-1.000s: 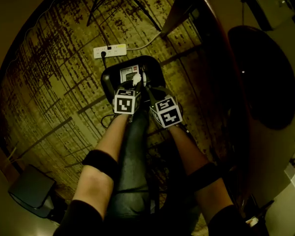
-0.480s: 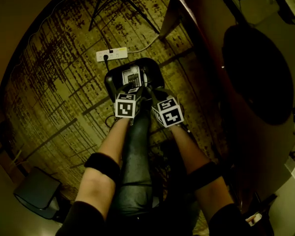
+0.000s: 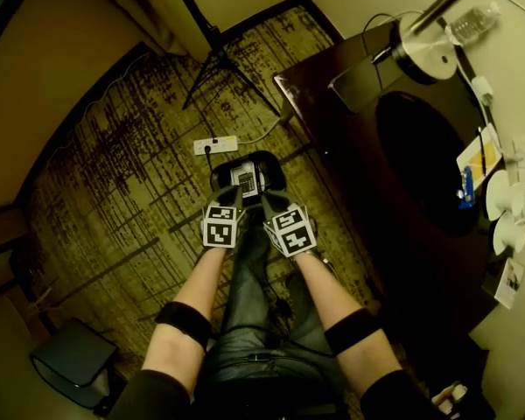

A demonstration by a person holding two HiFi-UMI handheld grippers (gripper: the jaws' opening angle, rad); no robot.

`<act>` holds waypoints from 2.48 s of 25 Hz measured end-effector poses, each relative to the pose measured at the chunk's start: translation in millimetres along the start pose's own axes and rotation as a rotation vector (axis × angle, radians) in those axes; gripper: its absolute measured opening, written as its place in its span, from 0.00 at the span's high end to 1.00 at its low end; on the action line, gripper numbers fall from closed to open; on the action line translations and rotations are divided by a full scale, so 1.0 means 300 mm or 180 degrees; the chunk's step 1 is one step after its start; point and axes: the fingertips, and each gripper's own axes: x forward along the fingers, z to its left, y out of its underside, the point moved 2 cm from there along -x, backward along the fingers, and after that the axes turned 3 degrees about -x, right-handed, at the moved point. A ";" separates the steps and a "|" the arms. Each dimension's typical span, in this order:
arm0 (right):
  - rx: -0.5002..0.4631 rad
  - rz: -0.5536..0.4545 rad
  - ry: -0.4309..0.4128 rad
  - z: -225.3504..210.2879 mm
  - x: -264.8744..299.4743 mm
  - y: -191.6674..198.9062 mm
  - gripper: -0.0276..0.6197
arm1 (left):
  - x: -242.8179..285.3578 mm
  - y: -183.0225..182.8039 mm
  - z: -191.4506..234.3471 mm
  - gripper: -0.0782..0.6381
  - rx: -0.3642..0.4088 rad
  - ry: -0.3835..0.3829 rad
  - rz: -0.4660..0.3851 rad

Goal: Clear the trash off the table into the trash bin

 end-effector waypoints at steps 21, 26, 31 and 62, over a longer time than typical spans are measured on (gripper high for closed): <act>-0.0227 -0.1174 0.0846 0.059 -1.006 -0.548 0.95 | -0.818 -0.595 -0.465 0.89 0.0675 0.0060 -0.0982; 0.0123 -0.1354 0.1470 -0.134 -1.284 -0.400 0.95 | -0.749 -0.652 -0.761 0.89 0.1090 0.0535 -0.0953; 0.0682 -0.1507 0.2087 -0.288 -1.578 -0.132 0.95 | -0.679 -0.632 -1.116 0.89 0.1611 0.1064 -0.0831; 0.2109 -0.1843 0.3134 -0.350 -2.068 0.603 0.95 | -0.538 -0.445 -1.892 0.89 0.2937 0.2039 -0.0358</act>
